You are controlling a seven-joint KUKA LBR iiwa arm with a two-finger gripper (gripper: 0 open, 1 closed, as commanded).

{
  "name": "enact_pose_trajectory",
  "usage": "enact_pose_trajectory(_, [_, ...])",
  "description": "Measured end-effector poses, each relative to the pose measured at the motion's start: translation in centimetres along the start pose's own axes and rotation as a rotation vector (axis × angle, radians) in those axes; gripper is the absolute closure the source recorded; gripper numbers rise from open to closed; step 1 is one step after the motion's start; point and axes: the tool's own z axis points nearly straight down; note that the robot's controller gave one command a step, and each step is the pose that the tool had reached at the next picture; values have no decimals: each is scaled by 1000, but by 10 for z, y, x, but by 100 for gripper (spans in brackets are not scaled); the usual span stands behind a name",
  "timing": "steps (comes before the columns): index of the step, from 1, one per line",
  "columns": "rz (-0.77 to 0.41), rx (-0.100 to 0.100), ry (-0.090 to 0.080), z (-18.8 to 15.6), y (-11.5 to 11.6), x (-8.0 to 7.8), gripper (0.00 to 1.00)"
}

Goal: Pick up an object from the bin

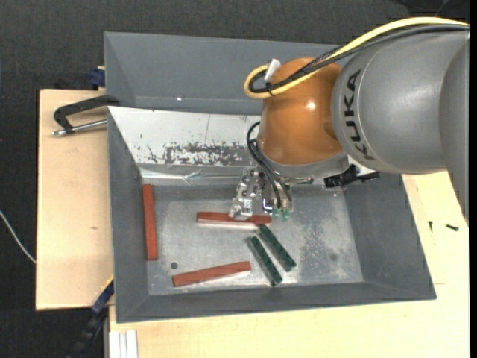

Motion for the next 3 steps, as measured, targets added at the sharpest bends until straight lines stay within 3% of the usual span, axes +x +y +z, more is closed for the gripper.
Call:
enact_pose_trajectory(1, [42, 1, 4, 46, 1, 5, 0])
enact_pose_trajectory(2, [42, 0, 1, 44, 1, 5, 0])
enact_pose_trajectory(3, [173, -2, 7, 101, 9, -2, 100])
